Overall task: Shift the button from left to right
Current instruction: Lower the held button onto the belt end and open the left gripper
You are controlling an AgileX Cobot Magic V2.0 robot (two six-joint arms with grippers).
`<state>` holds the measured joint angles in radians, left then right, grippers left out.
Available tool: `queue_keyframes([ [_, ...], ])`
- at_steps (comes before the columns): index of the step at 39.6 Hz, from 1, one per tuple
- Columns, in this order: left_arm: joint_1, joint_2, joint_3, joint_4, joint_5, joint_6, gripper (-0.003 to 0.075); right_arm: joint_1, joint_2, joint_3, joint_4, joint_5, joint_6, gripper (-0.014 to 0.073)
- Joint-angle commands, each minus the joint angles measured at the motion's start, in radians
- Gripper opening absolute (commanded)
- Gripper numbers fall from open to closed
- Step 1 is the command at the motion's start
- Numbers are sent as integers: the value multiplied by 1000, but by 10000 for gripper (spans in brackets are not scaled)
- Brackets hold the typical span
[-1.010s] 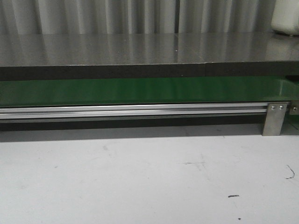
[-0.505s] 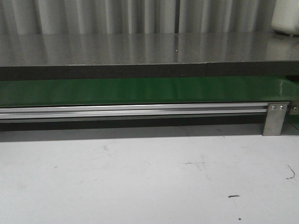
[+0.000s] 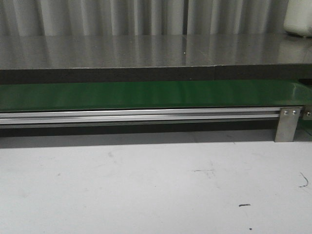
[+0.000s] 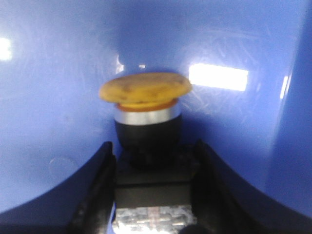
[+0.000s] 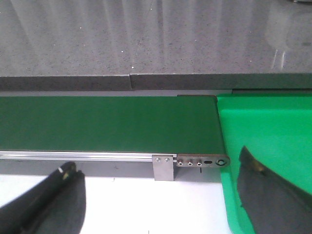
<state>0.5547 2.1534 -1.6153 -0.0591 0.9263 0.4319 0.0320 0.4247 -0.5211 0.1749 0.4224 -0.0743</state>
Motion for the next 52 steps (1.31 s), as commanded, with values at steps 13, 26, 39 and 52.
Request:
queue_keyframes([
  [13,1,-261,-33,-66,-10,-160,64,0,14,-36,3,-74,-6,646],
  [26,-179,-394,-33,-121,63,-160,63,0,14,-36,3,-74,-6,646],
  [39,-373,-322,-33,-74,117,-212,63,0,14,-36,3,-74,-6,646],
  [52,-379,-258,-33,-48,147,-213,65,0,14,-36,3,-74,-6,646],
])
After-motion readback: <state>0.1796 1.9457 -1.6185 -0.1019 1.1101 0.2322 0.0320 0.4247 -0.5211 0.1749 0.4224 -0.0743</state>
